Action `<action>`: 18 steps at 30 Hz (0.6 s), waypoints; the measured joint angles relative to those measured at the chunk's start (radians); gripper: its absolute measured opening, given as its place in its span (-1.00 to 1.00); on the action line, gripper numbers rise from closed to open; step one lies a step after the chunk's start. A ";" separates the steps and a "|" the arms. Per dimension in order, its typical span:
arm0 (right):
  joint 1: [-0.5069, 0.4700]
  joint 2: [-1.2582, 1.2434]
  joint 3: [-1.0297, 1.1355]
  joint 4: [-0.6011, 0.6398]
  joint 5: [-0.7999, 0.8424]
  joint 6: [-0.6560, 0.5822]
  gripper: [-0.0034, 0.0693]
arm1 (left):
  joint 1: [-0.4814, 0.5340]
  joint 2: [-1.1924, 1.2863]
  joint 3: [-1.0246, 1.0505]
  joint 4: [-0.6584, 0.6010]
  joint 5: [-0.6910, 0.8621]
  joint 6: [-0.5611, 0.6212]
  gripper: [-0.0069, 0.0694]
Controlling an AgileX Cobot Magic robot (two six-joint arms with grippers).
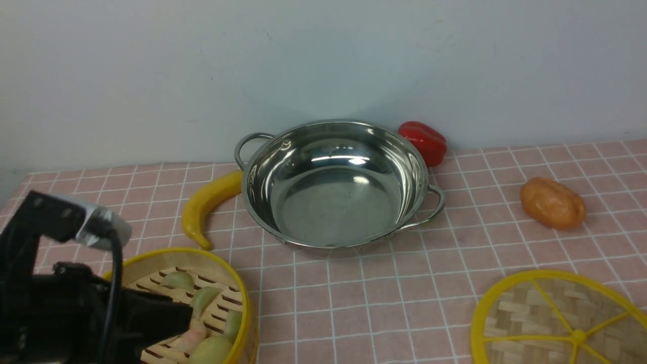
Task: Place the steamer in the pot on the pink tablecloth, and put the lid on the steamer.
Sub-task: 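Grasp the rim of the steamer basket holding the buns with the left gripper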
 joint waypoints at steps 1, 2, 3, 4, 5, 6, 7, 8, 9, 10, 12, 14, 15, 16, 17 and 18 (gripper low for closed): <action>0.000 0.000 0.000 0.000 0.000 0.000 -0.24 | 0.000 0.052 -0.024 0.000 0.005 0.003 -0.19; 0.000 0.000 0.000 0.000 0.000 0.000 -0.24 | -0.001 0.092 -0.046 0.001 0.007 0.004 -0.19; 0.000 0.000 0.000 0.000 0.000 0.000 -0.24 | -0.003 0.101 -0.052 0.001 0.008 0.004 -0.19; 0.000 0.000 0.000 0.000 0.000 0.000 -0.24 | -0.017 0.164 -0.096 0.014 0.008 -0.005 -0.19; 0.000 0.000 0.000 0.000 0.000 0.000 -0.24 | -0.040 0.211 -0.137 0.031 0.008 -0.029 -0.19; 0.000 0.000 0.000 0.000 0.000 0.000 -0.24 | -0.069 0.253 -0.179 0.066 0.003 -0.062 -0.19; 0.000 0.000 0.000 0.000 0.000 0.000 -0.24 | -0.075 0.253 -0.179 0.073 0.001 -0.070 -0.19; 0.000 0.000 0.000 0.000 0.000 0.000 -0.24 | -0.134 0.302 -0.233 0.143 -0.023 -0.152 -0.19; 0.000 0.000 0.000 0.000 0.000 0.000 -0.24 | -0.182 0.336 -0.273 0.199 -0.045 -0.237 -0.19; 0.000 0.000 0.000 0.000 0.000 0.000 -0.24 | -0.190 0.342 -0.279 0.223 -0.049 -0.254 -0.19; 0.000 0.000 0.000 0.000 0.000 0.000 -0.24 | -0.262 0.394 -0.341 0.338 -0.072 -0.428 -0.19; 0.000 0.000 0.000 0.000 0.000 0.000 -0.24 | -0.326 0.434 -0.383 0.457 -0.073 -0.630 -0.19; 0.000 0.000 0.000 0.000 0.000 0.000 -0.24 | -0.371 0.469 -0.412 0.549 -0.070 -0.790 -0.19; 0.000 0.000 0.000 0.000 0.000 0.000 -0.24 | -0.406 0.489 -0.433 0.626 -0.066 -0.917 -0.19; 0.000 0.000 0.000 0.000 0.000 0.000 -0.24 | -0.422 0.505 -0.444 0.663 -0.065 -0.974 -0.19; 0.000 0.000 0.000 0.000 0.000 0.000 -0.24 | -0.455 0.526 -0.455 0.730 -0.063 -1.072 -0.19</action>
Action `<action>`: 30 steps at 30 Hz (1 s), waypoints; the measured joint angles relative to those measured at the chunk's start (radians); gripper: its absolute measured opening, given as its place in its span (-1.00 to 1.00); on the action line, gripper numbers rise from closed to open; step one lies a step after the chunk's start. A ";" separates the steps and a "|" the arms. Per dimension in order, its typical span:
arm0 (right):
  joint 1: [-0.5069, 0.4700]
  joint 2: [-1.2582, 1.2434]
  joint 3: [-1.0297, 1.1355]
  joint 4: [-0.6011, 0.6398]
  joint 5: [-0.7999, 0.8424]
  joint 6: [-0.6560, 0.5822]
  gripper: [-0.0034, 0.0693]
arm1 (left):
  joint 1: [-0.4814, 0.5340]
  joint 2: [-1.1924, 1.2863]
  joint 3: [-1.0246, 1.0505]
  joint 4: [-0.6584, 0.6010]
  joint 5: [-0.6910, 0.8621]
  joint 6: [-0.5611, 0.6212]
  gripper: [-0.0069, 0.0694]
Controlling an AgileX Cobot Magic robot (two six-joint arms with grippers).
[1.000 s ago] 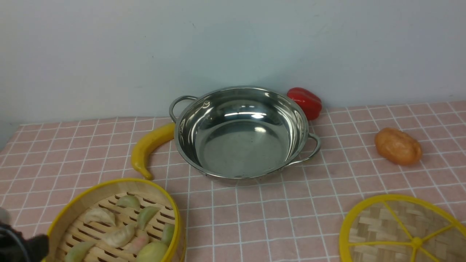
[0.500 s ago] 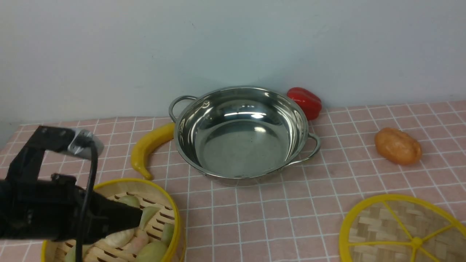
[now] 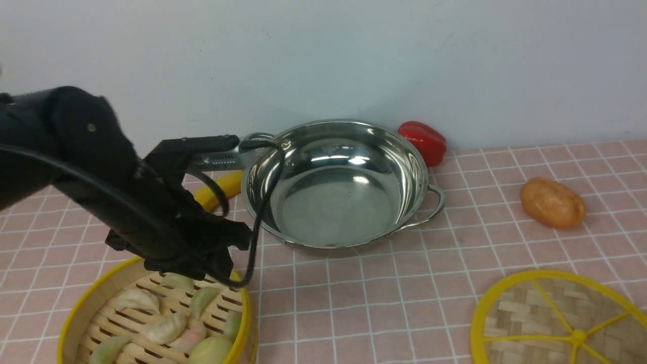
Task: Place the steamer in the pot on the pink tablecloth, and put the lid on the steamer.
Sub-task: 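Grasp the rim of the steamer basket holding the buns with the left gripper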
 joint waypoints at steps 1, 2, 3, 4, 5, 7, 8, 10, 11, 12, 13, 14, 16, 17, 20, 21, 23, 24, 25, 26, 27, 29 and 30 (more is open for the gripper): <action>0.000 0.000 0.000 0.000 0.000 0.000 -0.24 | -0.020 0.013 -0.009 0.041 0.001 -0.053 -0.19; 0.000 0.000 0.000 0.000 0.000 0.000 -0.24 | -0.045 0.029 -0.016 0.084 -0.001 -0.107 -0.18; 0.000 0.000 0.000 0.000 0.000 0.000 -0.24 | -0.073 0.046 -0.019 0.119 -0.008 -0.159 -0.18; 0.000 0.000 0.000 0.000 0.000 0.000 -0.24 | -0.095 0.060 -0.021 0.132 -0.015 -0.187 -0.18; 0.000 0.000 0.000 0.000 0.000 0.000 -0.24 | -0.118 0.073 -0.021 0.142 -0.032 -0.216 -0.18; 0.000 0.000 0.000 0.000 0.000 0.000 -0.24 | -0.135 0.088 -0.022 0.144 -0.049 -0.232 -0.18; 0.000 0.000 0.000 0.000 0.000 0.000 -0.24 | -0.143 0.099 -0.022 0.144 -0.058 -0.239 -0.18; 0.000 0.000 0.000 0.000 0.000 0.000 -0.24 | -0.167 0.139 -0.024 0.143 -0.073 -0.287 -0.18; 0.000 0.000 0.000 0.000 0.000 0.000 -0.24 | -0.168 0.152 -0.024 0.144 -0.073 -0.303 -0.18; 0.000 0.000 0.000 0.000 0.000 0.000 -0.24 | -0.168 0.157 -0.024 0.144 -0.073 -0.306 -0.18; 0.000 0.000 0.000 0.000 0.000 0.000 -0.24 | -0.168 0.175 -0.024 0.159 -0.081 -0.343 -0.18; 0.000 0.000 0.000 0.000 0.000 0.000 -0.24 | -0.168 0.176 -0.024 0.164 -0.083 -0.352 -0.18; 0.000 0.000 0.000 0.000 0.000 0.000 -0.24 | -0.168 0.185 -0.024 0.186 -0.096 -0.388 -0.18; 0.000 0.000 0.000 0.000 0.000 0.000 -0.24 | -0.168 0.186 -0.024 0.194 -0.101 -0.406 -0.18; 0.000 0.000 0.000 0.000 0.000 0.000 -0.24 | -0.168 0.187 -0.024 0.212 -0.111 -0.466 -0.18; 0.000 0.000 0.000 0.000 0.000 0.000 -0.24 | -0.168 0.187 -0.024 0.212 -0.111 -0.473 -0.18; 0.000 0.000 0.000 0.000 0.000 0.000 -0.24 | -0.168 0.187 -0.024 0.212 -0.111 -0.483 -0.18; 0.000 0.000 0.000 0.000 0.000 0.000 -0.24 | -0.168 0.187 -0.024 0.212 -0.111 -0.487 -0.18; 0.000 0.000 0.000 0.000 0.000 0.000 -0.24 | -0.168 0.188 -0.024 0.212 -0.111 -0.491 -0.18; 0.000 0.000 0.000 0.000 0.000 0.000 -0.24 | -0.168 0.190 -0.024 0.212 -0.111 -0.494 -0.18; 0.000 0.000 0.000 0.000 0.000 0.000 -0.24 | -0.168 0.192 -0.024 0.213 -0.111 -0.499 -0.18; 0.000 0.000 0.000 0.000 0.000 0.000 -0.24 | -0.168 0.204 -0.024 0.222 -0.111 -0.502 -0.18; 0.000 0.000 0.000 0.000 0.000 0.000 -0.24 | -0.168 0.208 -0.024 0.223 -0.111 -0.502 -0.18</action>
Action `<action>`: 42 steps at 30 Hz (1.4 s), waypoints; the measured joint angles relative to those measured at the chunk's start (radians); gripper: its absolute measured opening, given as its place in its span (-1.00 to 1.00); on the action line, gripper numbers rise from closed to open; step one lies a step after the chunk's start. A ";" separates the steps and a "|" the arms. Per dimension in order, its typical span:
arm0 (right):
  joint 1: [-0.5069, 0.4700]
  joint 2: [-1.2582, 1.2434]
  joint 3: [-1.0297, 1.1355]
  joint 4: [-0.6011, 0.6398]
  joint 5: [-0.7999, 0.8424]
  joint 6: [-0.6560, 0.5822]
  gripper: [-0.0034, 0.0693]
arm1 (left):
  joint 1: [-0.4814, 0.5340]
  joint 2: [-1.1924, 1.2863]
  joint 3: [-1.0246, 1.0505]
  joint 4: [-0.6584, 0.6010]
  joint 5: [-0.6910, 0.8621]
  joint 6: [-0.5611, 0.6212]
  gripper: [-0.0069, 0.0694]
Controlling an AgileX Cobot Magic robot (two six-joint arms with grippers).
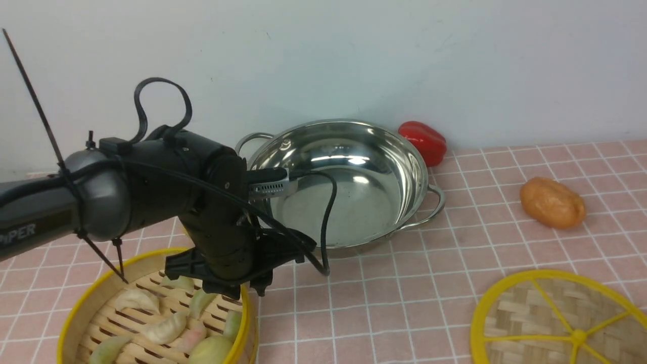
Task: Place the steamer in the pot on the pink tablecloth, and put the lid on the steamer.
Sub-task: 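Grasp the rim of the steamer basket holding the buns with the left gripper, then place the bamboo steamer basket with dumplings into the steel pot with the left gripper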
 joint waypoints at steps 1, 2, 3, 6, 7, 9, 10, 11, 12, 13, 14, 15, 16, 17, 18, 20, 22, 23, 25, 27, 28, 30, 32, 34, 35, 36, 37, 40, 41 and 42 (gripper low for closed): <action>0.000 0.000 0.000 0.000 0.000 0.000 -0.24 | 0.000 0.011 0.000 0.008 0.000 0.000 -0.18; 0.000 0.000 0.000 0.000 0.000 0.000 -0.24 | 0.000 0.021 0.000 0.014 0.001 0.000 -0.18; 0.000 0.000 0.000 0.000 0.000 0.000 -0.24 | 0.000 0.036 0.000 0.023 0.002 -0.001 -0.18; 0.000 0.000 0.000 0.000 0.000 0.000 -0.24 | 0.000 0.070 0.000 0.035 -0.004 -0.015 -0.18; 0.000 0.000 0.000 0.000 0.000 0.000 -0.24 | 0.000 0.071 0.000 0.035 -0.006 -0.015 -0.18; 0.000 0.000 0.000 0.000 0.000 0.000 -0.24 | 0.000 0.079 0.000 0.035 -0.026 -0.017 -0.20; 0.000 0.000 0.000 0.000 0.000 0.000 -0.24 | 0.000 0.080 0.000 0.035 -0.028 -0.017 -0.20; 0.000 0.000 0.000 0.000 0.000 0.000 -0.24 | 0.000 0.083 0.000 0.036 -0.030 -0.017 -0.26; 0.000 0.000 0.000 0.000 0.000 0.000 -0.24 | 0.000 0.084 0.000 0.038 -0.029 -0.017 -0.33; 0.000 0.000 0.000 0.000 0.000 0.000 -0.24 | 0.000 0.087 0.000 0.040 -0.027 -0.016 -0.41; 0.000 0.000 0.000 0.000 0.000 0.000 -0.24 | 0.000 0.090 0.000 0.038 -0.026 -0.018 -0.52; 0.000 0.000 0.000 0.000 0.000 0.000 -0.24 | 0.001 0.090 0.000 0.033 -0.027 -0.026 -0.58; 0.000 0.000 0.000 0.000 0.000 0.000 -0.24 | 0.001 0.090 0.000 0.026 -0.027 -0.027 -0.63; 0.000 0.000 0.000 0.000 0.000 0.000 -0.24 | 0.001 0.090 0.000 0.025 -0.027 -0.026 -0.71; 0.000 0.000 0.000 0.000 0.000 0.000 -0.24 | 0.001 0.090 0.000 0.031 -0.030 -0.013 -0.72; 0.000 0.000 0.000 0.000 0.000 0.000 -0.24 | 0.001 0.091 -0.001 0.044 -0.031 -0.007 -0.71; 0.000 0.000 0.000 0.000 0.000 0.000 -0.24 | 0.000 0.091 -0.002 0.052 -0.028 -0.007 -0.71; 0.000 0.000 0.000 0.000 0.000 0.000 -0.24 | 0.000 0.091 -0.002 0.055 -0.024 -0.008 -0.71; 0.000 0.000 0.000 0.000 0.000 0.000 -0.24 | 0.000 0.091 -0.003 0.073 -0.012 -0.011 -0.71; 0.000 0.000 0.000 0.000 0.000 0.000 -0.24 | 0.000 0.082 -0.003 0.112 0.029 -0.010 -0.71; 0.000 0.000 0.000 0.000 0.000 0.000 -0.24 | 0.000 0.071 -0.003 0.133 0.056 -0.010 -0.71; 0.000 0.000 0.000 0.000 0.000 0.000 -0.24 | 0.000 0.055 -0.003 0.151 0.087 -0.012 -0.71; 0.000 0.000 0.000 0.000 0.000 0.000 -0.24 | 0.000 0.021 -0.003 0.176 0.120 -0.015 -0.71; 0.000 0.000 0.000 0.000 0.000 0.000 -0.24 | 0.000 -0.036 -0.004 0.220 0.163 -0.015 -0.71; 0.000 0.000 0.000 0.000 0.000 0.000 -0.24 | 0.000 -0.060 -0.009 0.237 0.181 -0.011 -0.71; 0.000 0.000 0.000 0.000 0.000 0.000 -0.24 | 0.000 -0.064 -0.009 0.240 0.185 -0.009 -0.71; 0.000 0.000 0.000 0.000 0.000 0.000 -0.24 | 0.000 -0.103 -0.030 0.258 0.222 0.022 -0.71; 0.000 0.000 0.000 0.000 0.000 0.000 -0.24 | 0.000 -0.140 -0.081 0.267 0.269 0.113 -0.71; 0.000 0.000 0.000 0.000 0.000 0.000 -0.24 | 0.000 -0.146 -0.112 0.267 0.282 0.160 -0.71; 0.000 0.000 0.000 0.000 0.000 0.000 -0.24 | 0.000 -0.151 -0.153 0.263 0.290 0.226 -0.71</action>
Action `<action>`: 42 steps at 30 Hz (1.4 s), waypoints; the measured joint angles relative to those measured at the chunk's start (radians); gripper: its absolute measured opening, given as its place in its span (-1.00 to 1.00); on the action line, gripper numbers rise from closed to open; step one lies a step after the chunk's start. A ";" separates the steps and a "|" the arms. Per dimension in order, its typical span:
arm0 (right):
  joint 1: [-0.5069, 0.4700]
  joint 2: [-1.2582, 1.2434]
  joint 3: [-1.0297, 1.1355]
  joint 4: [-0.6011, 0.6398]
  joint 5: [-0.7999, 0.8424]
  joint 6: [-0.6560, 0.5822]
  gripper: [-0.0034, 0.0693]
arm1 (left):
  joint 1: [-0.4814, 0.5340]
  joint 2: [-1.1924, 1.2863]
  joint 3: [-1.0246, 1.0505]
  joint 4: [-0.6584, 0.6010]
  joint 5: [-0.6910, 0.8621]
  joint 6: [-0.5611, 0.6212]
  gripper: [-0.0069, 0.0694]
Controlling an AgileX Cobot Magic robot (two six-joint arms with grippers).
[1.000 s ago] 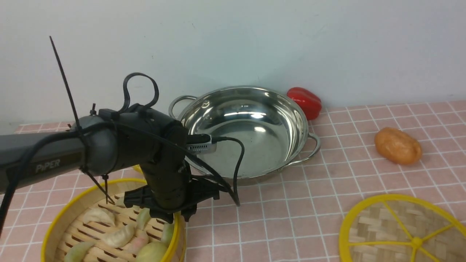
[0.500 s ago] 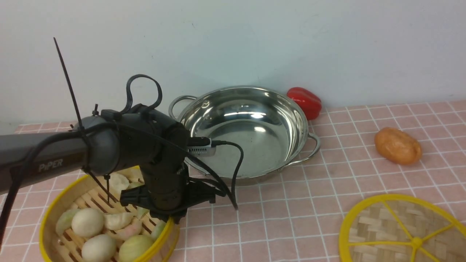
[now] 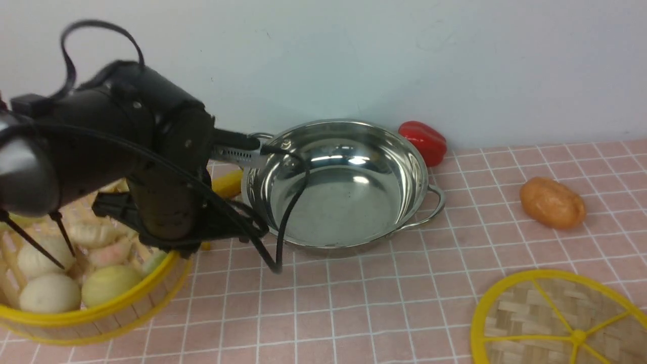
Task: Place the steamer in the pot on the pink tablecloth, and put the lid on the steamer.
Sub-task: 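Place the bamboo steamer basket with dumplings into the steel pot with the left gripper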
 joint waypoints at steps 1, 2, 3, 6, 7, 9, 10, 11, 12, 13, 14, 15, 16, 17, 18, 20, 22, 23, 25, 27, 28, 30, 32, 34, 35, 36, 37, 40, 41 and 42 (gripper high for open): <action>0.000 0.000 0.000 0.000 0.000 0.000 -0.24 | 0.000 0.000 -0.031 -0.004 0.003 0.046 -0.71; 0.000 0.000 0.000 0.000 0.000 0.000 -0.24 | 0.000 0.001 -0.064 -0.012 0.004 0.091 -0.71; 0.000 0.000 0.000 0.000 0.000 0.000 -0.24 | 0.000 0.004 -0.106 -0.022 0.006 0.139 -0.71; 0.000 0.000 0.000 0.000 0.000 0.000 -0.24 | 0.000 0.023 -0.237 -0.064 0.014 0.362 -0.71; 0.000 0.000 0.000 0.000 0.000 0.000 -0.24 | 0.000 0.025 -0.244 -0.068 0.014 0.362 -0.71; 0.000 0.000 0.000 0.000 0.000 0.000 -0.24 | 0.000 0.049 -0.325 -0.123 0.025 0.558 -0.71; 0.000 0.000 0.000 0.000 0.000 0.000 -0.24 | 0.000 0.061 -0.358 -0.155 0.027 0.636 -0.71; 0.000 0.000 0.000 0.001 0.000 0.000 -0.24 | 0.000 0.074 -0.377 -0.180 0.028 0.711 -0.71; 0.000 0.000 0.000 0.001 0.000 0.000 -0.24 | 0.000 0.074 -0.382 -0.187 0.028 0.726 -0.71; 0.000 0.000 0.000 0.001 0.000 0.000 -0.24 | 0.000 0.098 -0.409 -0.238 0.029 0.822 -0.71; 0.000 0.000 0.000 0.001 0.000 0.000 -0.24 | 0.000 0.114 -0.425 -0.282 0.029 0.884 -0.71; 0.000 0.000 0.000 0.001 0.000 0.000 -0.24 | 0.000 0.133 -0.436 -0.332 0.029 0.942 -0.71; 0.000 0.000 0.000 0.001 0.000 0.000 -0.24 | -0.001 0.151 -0.444 -0.391 0.027 1.007 -0.71; 0.000 0.000 0.000 0.001 0.000 0.000 -0.24 | -0.005 0.172 -0.446 -0.423 0.025 1.047 -0.71; 0.000 0.000 0.000 0.001 0.000 0.000 -0.24 | -0.009 0.194 -0.448 -0.451 0.021 1.088 -0.71; 0.000 0.000 0.000 0.001 0.000 0.000 -0.24 | -0.022 0.233 -0.448 -0.476 0.001 1.141 -0.71; 0.000 0.000 0.000 0.001 0.000 0.000 -0.24 | -0.033 0.269 -0.448 -0.480 -0.028 1.179 -0.71; 0.000 0.000 0.000 0.001 0.000 0.000 -0.24 | -0.037 0.288 -0.448 -0.477 -0.039 1.188 -0.71; 0.000 0.000 0.000 0.001 0.000 0.000 -0.24 | -0.039 0.323 -0.448 -0.465 -0.068 1.202 -0.71; 0.000 0.000 0.000 0.001 0.000 0.000 -0.24 | -0.040 0.355 -0.448 -0.456 -0.100 1.208 -0.71; 0.000 0.000 0.000 0.001 0.000 0.000 -0.24 | -0.040 0.366 -0.448 -0.453 -0.113 1.210 -0.71; 0.000 0.000 0.000 0.000 0.000 0.000 -0.24 | -0.040 0.392 -0.448 -0.448 -0.138 1.221 -0.71; 0.000 0.000 0.000 0.000 0.000 0.000 -0.24 | -0.040 0.419 -0.448 -0.446 -0.155 1.234 -0.71; 0.000 0.000 0.000 0.000 0.000 0.000 -0.24 | -0.040 0.438 -0.448 -0.446 -0.166 1.234 -0.71; 0.000 0.000 0.000 0.000 0.000 0.000 -0.24 | -0.040 0.451 -0.448 -0.446 -0.178 1.235 -0.71; 0.000 0.000 0.000 0.000 0.000 0.000 -0.24 | -0.040 0.459 -0.448 -0.447 -0.183 1.236 -0.71; 0.000 0.000 0.000 0.000 0.000 0.000 -0.24 | -0.040 0.466 -0.448 -0.447 -0.187 1.236 -0.71; 0.000 0.000 0.000 0.000 0.000 0.000 -0.24 | -0.040 0.485 -0.449 -0.457 -0.195 1.244 -0.71; 0.000 0.000 0.000 0.000 0.000 0.000 -0.24 | -0.040 0.491 -0.449 -0.458 -0.195 1.249 -0.71; 0.000 0.000 0.000 0.000 0.000 0.000 -0.24 | -0.040 0.492 -0.449 -0.460 -0.197 1.251 -0.71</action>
